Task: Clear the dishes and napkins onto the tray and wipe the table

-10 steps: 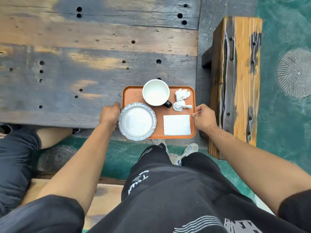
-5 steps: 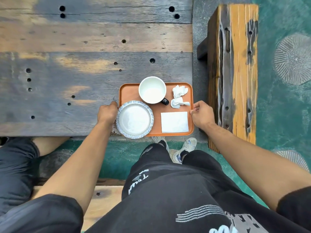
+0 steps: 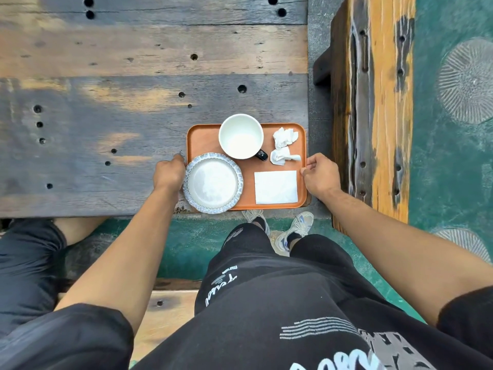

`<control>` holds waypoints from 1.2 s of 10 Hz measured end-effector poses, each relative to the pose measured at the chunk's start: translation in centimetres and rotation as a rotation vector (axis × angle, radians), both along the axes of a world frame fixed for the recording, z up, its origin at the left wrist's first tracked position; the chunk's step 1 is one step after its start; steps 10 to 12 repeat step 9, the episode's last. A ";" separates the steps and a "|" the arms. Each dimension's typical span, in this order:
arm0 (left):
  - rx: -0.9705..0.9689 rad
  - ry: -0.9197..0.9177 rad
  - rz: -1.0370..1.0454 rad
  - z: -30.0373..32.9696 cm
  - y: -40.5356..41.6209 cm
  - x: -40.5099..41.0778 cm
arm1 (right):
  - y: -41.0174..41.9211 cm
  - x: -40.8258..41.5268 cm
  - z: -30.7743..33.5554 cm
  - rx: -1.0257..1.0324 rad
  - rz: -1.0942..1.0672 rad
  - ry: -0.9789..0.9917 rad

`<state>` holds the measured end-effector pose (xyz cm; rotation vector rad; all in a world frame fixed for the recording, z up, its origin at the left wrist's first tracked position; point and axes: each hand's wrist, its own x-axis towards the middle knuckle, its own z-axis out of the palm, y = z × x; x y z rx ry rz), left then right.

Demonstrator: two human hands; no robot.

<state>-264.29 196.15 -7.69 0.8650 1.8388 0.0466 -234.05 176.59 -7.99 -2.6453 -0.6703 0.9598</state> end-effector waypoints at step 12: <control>0.221 0.503 0.000 5.4 -15.4 -1.0 | -17.0 0.4 -1.5 -0.132 0.112 0.206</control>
